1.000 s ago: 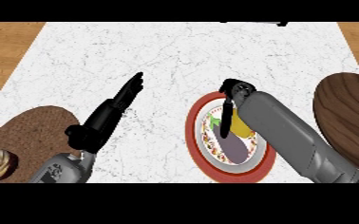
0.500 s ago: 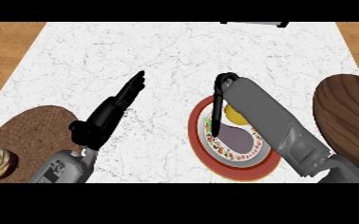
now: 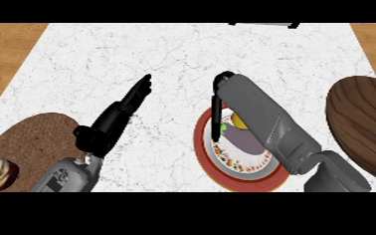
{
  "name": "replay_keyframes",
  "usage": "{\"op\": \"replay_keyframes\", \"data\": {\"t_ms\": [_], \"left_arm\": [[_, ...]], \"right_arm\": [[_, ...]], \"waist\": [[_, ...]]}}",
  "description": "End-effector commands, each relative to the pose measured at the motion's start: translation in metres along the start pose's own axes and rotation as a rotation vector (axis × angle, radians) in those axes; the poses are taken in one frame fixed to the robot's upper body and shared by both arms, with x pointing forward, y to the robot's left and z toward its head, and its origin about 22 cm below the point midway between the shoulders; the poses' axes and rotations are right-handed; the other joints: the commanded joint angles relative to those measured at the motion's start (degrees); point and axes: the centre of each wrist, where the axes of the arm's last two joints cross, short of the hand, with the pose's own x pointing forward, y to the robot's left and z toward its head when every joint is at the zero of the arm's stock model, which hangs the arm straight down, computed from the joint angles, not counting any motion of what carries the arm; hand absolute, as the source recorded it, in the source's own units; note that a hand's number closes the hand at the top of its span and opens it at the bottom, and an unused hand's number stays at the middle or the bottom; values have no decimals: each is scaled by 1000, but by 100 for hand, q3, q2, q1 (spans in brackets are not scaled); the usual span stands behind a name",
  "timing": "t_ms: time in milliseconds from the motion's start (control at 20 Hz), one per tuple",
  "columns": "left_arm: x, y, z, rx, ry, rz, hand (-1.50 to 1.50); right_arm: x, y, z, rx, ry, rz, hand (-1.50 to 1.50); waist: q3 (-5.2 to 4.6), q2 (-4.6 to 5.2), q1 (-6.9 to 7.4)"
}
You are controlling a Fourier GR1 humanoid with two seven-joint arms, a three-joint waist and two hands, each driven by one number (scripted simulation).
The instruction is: Pick the eggplant from the plate and place it in the bowl
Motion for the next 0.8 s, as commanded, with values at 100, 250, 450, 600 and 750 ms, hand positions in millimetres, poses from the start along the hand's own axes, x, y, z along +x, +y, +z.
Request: {"op": "replay_keyframes", "data": {"t_ms": [100,250,450,600,750], "left_arm": [[-6,0,3,17,12,-11,0],[-12,-1,-2,16,13,11,0],[-10,-4,1,27,4,8,0],[0,-7,1,21,7,-3,0],[-4,-8,-6,36,5,-1,0]], "right_arm": [[22,7,15,-3,215,173,-150],[28,16,14,-21,189,190,-150],[32,19,18,-76,200,206,-150],[35,23,19,-124,215,254,-150],[31,24,10,-141,239,274,-150]], "waist": [[18,-38,-102],[19,-37,-164],[22,-45,-152],[23,-58,-163],[23,-40,-226]]}}
